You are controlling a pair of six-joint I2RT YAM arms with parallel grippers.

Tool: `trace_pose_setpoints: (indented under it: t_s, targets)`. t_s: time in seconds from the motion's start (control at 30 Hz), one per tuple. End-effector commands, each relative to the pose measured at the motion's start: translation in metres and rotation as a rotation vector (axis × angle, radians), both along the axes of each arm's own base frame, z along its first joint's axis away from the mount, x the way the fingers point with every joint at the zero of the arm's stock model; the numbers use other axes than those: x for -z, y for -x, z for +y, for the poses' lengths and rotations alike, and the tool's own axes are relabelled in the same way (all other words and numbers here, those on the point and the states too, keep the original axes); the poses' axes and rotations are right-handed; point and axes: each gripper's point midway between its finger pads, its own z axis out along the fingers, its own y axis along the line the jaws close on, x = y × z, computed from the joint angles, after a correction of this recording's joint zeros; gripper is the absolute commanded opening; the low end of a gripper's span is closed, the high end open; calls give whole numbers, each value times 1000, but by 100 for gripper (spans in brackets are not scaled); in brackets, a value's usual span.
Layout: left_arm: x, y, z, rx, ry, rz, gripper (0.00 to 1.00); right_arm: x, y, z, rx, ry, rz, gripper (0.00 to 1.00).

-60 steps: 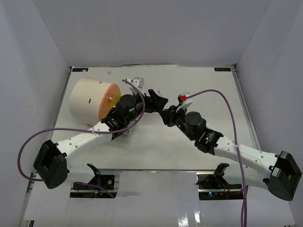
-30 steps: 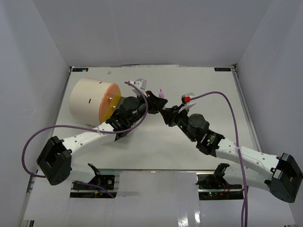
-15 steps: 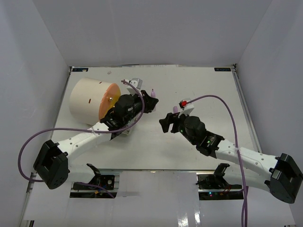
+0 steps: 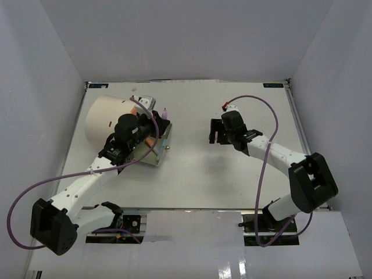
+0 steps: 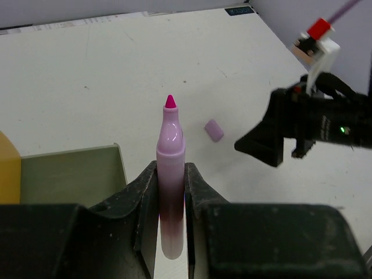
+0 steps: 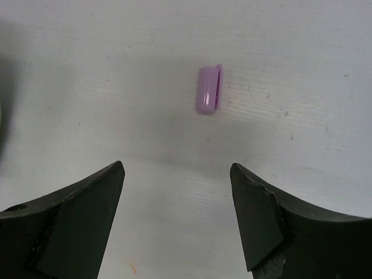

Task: Sort the stationery into containers
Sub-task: Close the pen cap on the pen.

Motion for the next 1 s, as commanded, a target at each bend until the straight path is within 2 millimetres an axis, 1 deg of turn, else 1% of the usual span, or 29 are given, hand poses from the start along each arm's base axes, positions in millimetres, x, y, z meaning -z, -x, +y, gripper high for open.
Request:
trace_pose_setpoints:
  t_s: [0.0, 0.03, 0.07, 0.1, 0.13, 0.17, 0.2, 0.23, 0.27, 0.3, 0.37, 0.53, 0.63, 0.83, 0.97]
  targets:
    - [1, 18, 7, 55, -44, -67, 0, 6, -18, 3, -41, 37, 51, 79]
    - [1, 19, 8, 55, -38, -75, 0, 2, -28, 4, -34, 41, 47, 79]
    - [3, 20, 8, 56, -37, -77, 0, 5, -33, 4, -36, 50, 57, 79]
    - [8, 21, 10, 52, -43, -70, 0, 17, -37, 5, -43, 74, 83, 79]
    - [9, 21, 10, 53, -50, -61, 0, 13, -46, 8, -44, 74, 77, 79]
    - [8, 21, 10, 52, -55, -67, 0, 16, -49, 9, -50, 83, 86, 79]
    - [9, 19, 14, 34, -64, -74, 0, 29, -52, 9, -50, 106, 113, 78]
    - [8, 18, 15, 25, -64, -77, 0, 27, -58, 11, -54, 110, 110, 78]
    - [8, 18, 16, 21, -67, -79, 0, 30, -60, 12, -57, 117, 112, 78]
    - [6, 18, 17, 15, -69, -85, 0, 39, -62, 11, -59, 133, 126, 77]
    - [4, 19, 18, 14, -60, -94, 0, 47, -68, 12, -63, 157, 133, 77]
    - [1, 23, 14, 40, -43, -93, 0, 60, -71, 12, -92, 196, 149, 76]
    - [1, 23, 13, 46, -41, -92, 0, 67, -72, 15, -143, 212, 151, 75]
    - [1, 24, 11, 54, -34, -91, 0, 75, -73, 27, -273, 223, 133, 74]
    - [4, 24, 11, 53, -37, -88, 0, 81, -69, 34, -352, 217, 138, 73]
